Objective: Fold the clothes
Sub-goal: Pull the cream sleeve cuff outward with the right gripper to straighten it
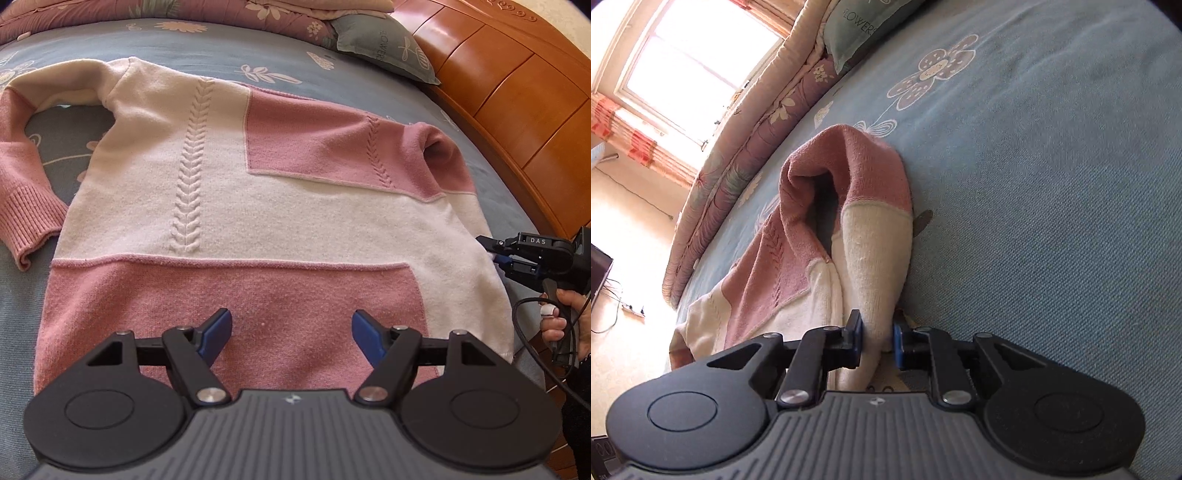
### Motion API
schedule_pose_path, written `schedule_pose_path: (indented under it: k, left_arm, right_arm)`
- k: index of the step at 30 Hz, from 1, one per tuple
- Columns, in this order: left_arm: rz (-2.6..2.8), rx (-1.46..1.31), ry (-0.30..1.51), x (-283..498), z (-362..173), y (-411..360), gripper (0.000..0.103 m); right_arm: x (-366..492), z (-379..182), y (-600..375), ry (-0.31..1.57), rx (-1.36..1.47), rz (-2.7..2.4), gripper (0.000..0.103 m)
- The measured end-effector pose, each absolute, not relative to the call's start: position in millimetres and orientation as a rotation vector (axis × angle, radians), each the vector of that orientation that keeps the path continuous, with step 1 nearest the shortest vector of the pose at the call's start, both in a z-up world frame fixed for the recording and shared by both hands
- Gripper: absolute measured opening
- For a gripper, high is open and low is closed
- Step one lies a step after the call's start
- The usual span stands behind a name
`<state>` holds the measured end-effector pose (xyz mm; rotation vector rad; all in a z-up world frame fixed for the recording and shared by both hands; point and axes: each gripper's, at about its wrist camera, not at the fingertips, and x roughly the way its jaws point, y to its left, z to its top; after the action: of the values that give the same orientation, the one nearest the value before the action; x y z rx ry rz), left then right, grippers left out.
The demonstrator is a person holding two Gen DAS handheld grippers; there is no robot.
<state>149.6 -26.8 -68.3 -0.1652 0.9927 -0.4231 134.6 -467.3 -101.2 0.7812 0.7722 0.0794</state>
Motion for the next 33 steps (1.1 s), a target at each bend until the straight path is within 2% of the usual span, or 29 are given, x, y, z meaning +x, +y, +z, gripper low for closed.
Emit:
schedule_pose_path:
  k: [9, 12, 20, 22, 25, 29, 33]
  left_arm:
    - [-0.418, -0.175, 0.992, 149, -67, -24, 0.072]
    - [-0.418, -0.181, 0.993, 150, -68, -25, 0.072]
    - [-0.422, -0.170, 1.003, 149, -68, -29, 0.072]
    - [-0.427, -0.168, 1.005, 150, -68, -31, 0.072]
    - [-0.434, -0.164, 1.009, 151, -69, -34, 0.072]
    - [-0.440, -0.152, 1.016, 150, -69, -38, 0.072]
    - [-0.432, -0.146, 1.025, 150, -70, -40, 0.072]
  right_arm:
    - [136, -45, -509, 0.768, 0.486, -0.147, 0.019]
    - [134, -38, -538, 0.757, 0.434, -0.297, 0.029]
    - [90, -44, -548, 0.666, 0.574, -0.286, 0.040]
    - [77, -52, -543, 0.654, 0.648, -0.231, 0.050]
    - [69, -68, -534, 0.658, 0.711, -0.183, 0.059]
    - [74, -94, -530, 0.655, 0.744, -0.209, 0.063]
    - [69, -108, -542, 0.511, 0.901, -0.269, 0.068]
